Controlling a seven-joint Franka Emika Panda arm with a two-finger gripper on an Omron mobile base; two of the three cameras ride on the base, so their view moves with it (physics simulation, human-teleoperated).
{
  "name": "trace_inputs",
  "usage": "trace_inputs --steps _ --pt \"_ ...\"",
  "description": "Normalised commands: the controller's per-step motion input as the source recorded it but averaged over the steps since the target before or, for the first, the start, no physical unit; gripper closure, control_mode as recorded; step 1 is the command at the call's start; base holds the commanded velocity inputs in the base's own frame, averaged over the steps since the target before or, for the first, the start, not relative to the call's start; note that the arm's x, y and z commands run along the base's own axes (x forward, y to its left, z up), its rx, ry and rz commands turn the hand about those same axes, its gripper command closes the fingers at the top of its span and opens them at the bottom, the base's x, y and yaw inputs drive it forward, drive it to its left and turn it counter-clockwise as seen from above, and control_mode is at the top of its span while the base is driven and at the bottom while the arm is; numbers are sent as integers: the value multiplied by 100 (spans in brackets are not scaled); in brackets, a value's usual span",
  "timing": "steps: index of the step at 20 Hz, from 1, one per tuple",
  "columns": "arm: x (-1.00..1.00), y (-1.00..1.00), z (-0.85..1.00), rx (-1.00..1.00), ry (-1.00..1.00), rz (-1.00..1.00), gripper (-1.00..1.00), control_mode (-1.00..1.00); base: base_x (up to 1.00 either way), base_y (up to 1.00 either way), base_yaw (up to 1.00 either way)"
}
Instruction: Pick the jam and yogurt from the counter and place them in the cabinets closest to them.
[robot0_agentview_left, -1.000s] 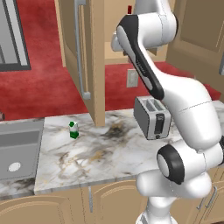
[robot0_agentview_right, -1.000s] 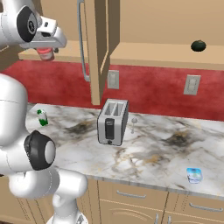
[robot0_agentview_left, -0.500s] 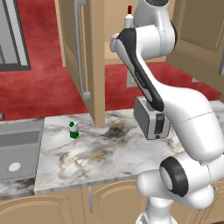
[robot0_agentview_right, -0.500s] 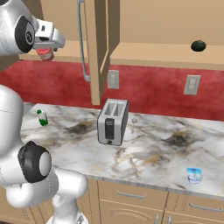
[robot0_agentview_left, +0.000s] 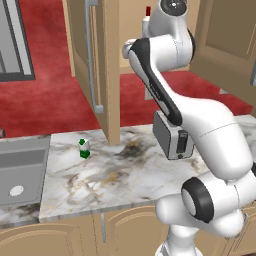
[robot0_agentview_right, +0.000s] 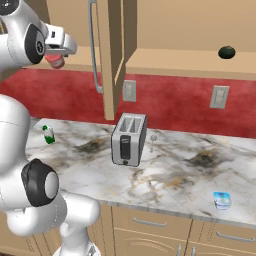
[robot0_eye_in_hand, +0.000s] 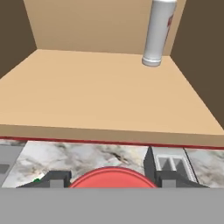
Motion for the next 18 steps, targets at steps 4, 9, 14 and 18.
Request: trace_inputs --steps 4,9,14,18 --pt "34 5 15 0 0 0 100 -100 0 0 0" --pt "32 6 8 0 0 0 100 -100 0 0 0" --pt "30 11 2 0 0 0 100 -100 0 0 0" --pt "29 12 0 0 0 0 100 -100 0 0 0"
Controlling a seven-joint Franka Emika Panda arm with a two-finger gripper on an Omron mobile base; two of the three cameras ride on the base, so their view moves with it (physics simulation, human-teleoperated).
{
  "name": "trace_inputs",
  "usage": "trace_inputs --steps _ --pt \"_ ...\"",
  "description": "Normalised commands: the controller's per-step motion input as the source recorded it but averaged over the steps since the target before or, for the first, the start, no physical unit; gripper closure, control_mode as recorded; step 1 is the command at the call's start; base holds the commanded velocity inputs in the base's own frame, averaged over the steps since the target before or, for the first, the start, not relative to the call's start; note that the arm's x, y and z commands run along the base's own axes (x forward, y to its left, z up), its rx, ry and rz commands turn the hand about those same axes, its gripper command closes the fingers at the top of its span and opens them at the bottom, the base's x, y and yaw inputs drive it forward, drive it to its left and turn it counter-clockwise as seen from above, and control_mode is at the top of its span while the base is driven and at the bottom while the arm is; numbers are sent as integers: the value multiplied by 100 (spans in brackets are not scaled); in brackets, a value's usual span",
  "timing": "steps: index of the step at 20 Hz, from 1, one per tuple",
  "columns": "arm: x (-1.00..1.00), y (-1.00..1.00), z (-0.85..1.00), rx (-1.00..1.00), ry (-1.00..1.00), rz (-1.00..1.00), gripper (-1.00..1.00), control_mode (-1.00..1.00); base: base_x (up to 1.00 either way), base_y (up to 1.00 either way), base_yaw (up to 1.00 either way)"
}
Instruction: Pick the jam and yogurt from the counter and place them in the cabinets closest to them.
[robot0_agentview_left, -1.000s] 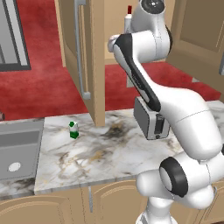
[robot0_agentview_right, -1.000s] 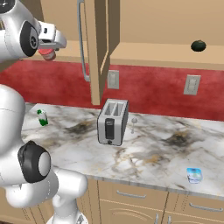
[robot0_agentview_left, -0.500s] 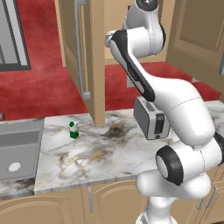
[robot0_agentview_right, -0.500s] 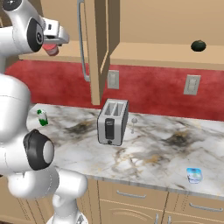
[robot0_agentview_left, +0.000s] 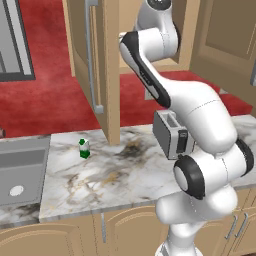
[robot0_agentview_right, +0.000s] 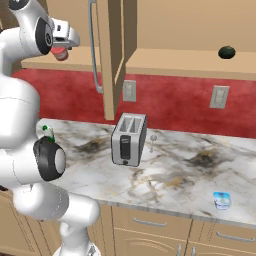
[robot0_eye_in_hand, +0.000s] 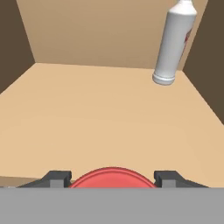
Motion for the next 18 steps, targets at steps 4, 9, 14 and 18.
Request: trace_inputs --steps 4,9,14,18 --pt "27 13 -3 -1 0 0 100 -100 0 0 0" --pt "28 12 -11 -2 0 0 100 -100 0 0 0" --pt "37 8 -2 0 0 0 100 -100 0 0 0" --pt "43 1 0 0 2 0 100 -100 0 0 0"
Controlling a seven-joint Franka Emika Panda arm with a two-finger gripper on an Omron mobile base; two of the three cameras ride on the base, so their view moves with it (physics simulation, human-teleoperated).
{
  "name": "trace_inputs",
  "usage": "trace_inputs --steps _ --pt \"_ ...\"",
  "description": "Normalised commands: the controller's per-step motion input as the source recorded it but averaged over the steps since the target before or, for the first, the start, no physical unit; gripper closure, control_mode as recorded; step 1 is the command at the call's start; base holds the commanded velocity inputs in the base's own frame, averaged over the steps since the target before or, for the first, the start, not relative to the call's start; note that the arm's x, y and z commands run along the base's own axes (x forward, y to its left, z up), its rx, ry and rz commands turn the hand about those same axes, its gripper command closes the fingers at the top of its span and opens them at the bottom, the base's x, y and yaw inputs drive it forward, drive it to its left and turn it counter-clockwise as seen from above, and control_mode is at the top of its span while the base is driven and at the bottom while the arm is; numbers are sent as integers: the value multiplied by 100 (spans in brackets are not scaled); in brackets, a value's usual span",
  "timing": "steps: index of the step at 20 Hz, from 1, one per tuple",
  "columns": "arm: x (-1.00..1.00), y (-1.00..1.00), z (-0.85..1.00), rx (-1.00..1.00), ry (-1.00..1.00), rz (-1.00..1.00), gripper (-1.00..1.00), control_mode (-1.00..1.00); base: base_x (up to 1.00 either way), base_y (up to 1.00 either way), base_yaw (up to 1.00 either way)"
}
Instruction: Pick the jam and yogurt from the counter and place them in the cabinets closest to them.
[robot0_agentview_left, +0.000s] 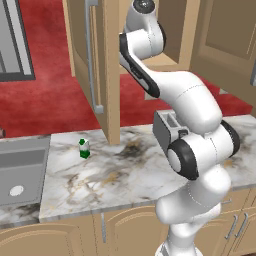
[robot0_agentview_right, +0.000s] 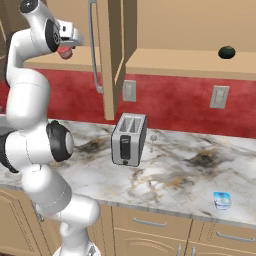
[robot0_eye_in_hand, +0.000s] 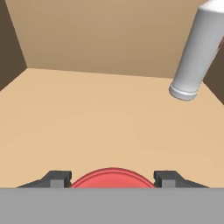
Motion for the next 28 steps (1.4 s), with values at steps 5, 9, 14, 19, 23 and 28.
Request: trace_inputs --steps 5,9,14,19,23,28 --pt "37 0 0 0 4 0 100 -100 0 0 0" --pt "40 1 0 0 2 0 100 -100 0 0 0" --pt "38 4 0 0 2 0 100 -100 0 0 0" --pt "33 8 0 0 0 0 100 -100 0 0 0" --pt "31 11 0 0 0 0 -100 -100 0 0 0" --pt "26 1 0 0 0 0 -100 -100 0 0 0"
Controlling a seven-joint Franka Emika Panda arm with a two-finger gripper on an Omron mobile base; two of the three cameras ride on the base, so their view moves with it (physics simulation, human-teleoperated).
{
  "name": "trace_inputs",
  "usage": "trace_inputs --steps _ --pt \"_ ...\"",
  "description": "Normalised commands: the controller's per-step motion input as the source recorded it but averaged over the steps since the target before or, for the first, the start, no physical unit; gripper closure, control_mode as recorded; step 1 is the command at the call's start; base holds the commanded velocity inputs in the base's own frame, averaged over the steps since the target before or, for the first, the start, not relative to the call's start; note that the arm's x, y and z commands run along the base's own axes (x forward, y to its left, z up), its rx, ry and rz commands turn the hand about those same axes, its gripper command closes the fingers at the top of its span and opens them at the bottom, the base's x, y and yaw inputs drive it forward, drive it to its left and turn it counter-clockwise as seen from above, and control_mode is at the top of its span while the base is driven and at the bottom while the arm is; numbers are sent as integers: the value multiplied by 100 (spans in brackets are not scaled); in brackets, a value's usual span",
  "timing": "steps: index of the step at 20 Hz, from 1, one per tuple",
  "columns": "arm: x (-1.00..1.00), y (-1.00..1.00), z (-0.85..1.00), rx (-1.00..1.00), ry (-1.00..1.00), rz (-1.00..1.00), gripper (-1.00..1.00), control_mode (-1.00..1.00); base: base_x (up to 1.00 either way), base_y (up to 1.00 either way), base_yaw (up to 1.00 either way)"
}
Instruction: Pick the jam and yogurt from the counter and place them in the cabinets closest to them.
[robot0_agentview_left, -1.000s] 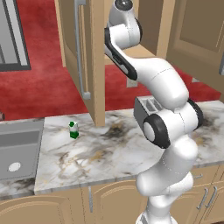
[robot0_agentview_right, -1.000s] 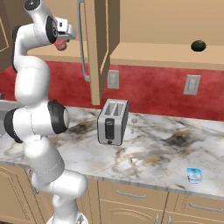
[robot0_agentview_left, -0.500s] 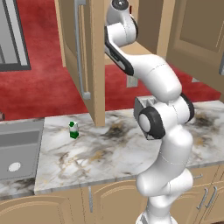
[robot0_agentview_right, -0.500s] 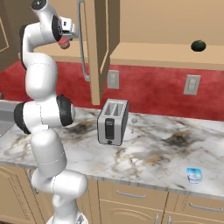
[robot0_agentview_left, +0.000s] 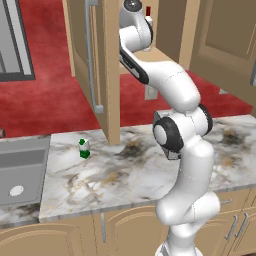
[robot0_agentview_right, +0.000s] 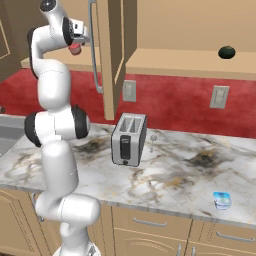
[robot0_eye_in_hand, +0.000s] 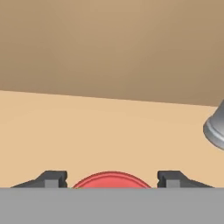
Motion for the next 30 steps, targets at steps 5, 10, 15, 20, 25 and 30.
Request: trace_inputs --steps 5,10,15,20,25,30 --pt "27 0 0 0 0 0 -100 -100 0 0 0" --pt "-5 -2 6 0 0 0 -100 -100 0 0 0" --pt "-42 -8 16 0 0 0 -100 -100 0 0 0" --pt "-57 -16 13 0 0 0 -100 -100 0 0 0" --pt "-64 -25 11 1 0 -1 -100 -100 0 0 0" --pt "-84 -33 3 2 -5 -1 -100 -100 0 0 0"
